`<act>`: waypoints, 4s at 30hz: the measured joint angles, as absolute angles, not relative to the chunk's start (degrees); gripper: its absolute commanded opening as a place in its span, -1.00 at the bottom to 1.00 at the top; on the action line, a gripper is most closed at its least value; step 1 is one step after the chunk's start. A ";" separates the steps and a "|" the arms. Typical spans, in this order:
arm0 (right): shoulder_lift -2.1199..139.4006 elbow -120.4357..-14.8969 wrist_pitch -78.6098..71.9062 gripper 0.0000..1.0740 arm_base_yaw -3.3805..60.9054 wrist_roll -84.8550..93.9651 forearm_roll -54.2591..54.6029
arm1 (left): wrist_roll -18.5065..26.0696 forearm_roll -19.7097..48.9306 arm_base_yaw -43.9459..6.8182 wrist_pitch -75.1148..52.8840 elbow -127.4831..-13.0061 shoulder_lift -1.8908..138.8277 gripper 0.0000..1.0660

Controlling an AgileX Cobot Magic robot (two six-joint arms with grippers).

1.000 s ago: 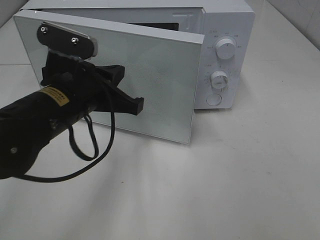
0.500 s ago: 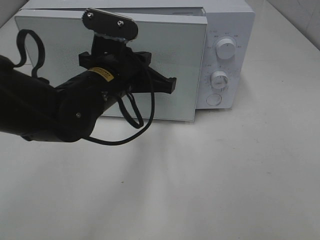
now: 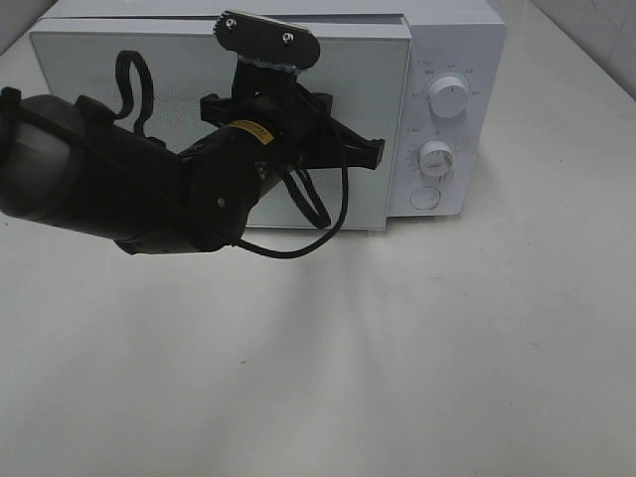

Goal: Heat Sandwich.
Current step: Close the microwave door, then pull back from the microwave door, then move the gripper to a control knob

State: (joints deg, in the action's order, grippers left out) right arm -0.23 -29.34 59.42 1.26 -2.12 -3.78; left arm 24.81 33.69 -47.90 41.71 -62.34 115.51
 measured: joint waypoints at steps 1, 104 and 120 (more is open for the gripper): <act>-0.23 -29.34 59.42 0.42 1.26 -2.12 -3.78 | 25.10 33.69 -47.78 41.37 -62.68 115.74 -1.00; -0.23 -29.34 59.42 0.42 1.26 -2.12 -3.78 | 24.06 34.55 -31.23 -30.60 -49.39 85.71 0.83; -0.23 -29.34 59.42 0.42 1.26 -2.12 -3.78 | 5.44 11.29 -9.74 -49.16 -48.82 71.16 0.83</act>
State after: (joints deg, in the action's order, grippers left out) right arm -0.23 -29.34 59.42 1.26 -2.12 -3.78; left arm 5.44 11.29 -9.74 -49.16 -48.82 71.16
